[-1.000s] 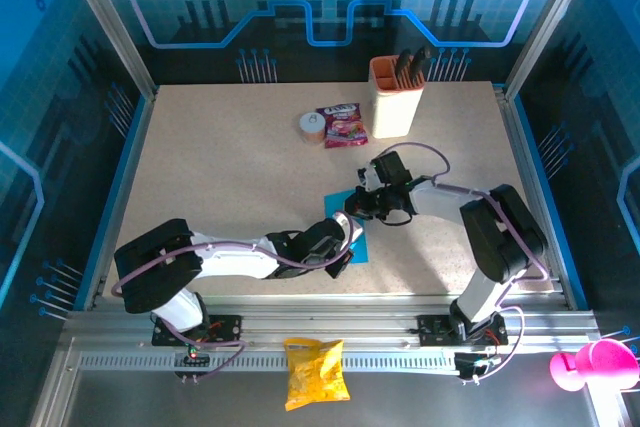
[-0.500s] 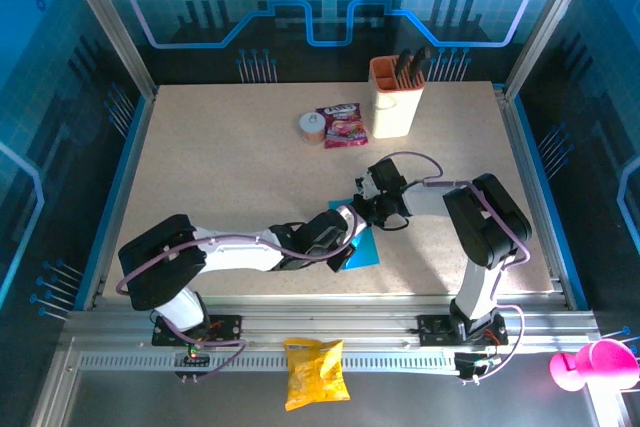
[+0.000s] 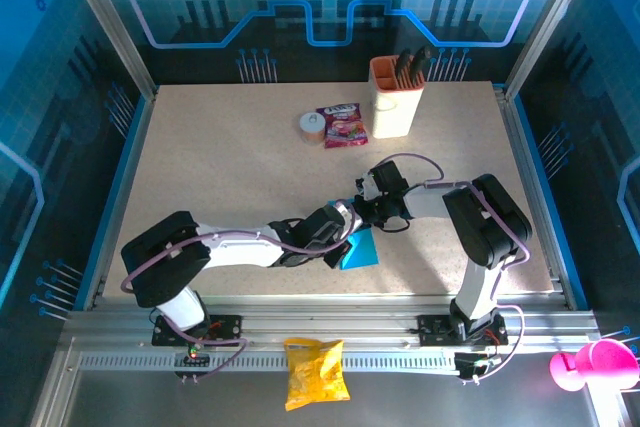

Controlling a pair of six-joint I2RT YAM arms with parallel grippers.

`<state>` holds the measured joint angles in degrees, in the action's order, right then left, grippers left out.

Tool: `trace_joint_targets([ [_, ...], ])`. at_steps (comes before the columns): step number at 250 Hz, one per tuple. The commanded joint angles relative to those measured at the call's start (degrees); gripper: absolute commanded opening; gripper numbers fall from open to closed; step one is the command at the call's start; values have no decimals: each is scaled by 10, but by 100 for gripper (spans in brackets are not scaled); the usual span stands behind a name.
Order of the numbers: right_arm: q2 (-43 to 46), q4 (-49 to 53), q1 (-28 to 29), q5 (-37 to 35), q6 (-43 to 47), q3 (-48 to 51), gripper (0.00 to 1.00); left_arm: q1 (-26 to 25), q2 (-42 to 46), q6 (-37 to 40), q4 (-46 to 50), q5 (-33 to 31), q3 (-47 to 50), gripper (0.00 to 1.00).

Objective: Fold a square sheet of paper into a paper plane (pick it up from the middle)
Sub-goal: Fold the triangle a second time at the center of the table.

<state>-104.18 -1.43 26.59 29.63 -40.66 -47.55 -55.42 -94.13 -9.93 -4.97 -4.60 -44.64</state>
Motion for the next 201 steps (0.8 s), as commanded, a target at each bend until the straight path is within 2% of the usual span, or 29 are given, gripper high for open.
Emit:
trace_joint_targets([
  [1,-18,14,-2,-6,1,18,0,4,-13,12,4,7,-3,5],
  [92,-26,10,-3,-5,1,22,0,13,-17,5,-12,-21,16,5],
  [201,-31,3,-4,-4,0,26,0,22,-27,8,-11,-9,9,5],
])
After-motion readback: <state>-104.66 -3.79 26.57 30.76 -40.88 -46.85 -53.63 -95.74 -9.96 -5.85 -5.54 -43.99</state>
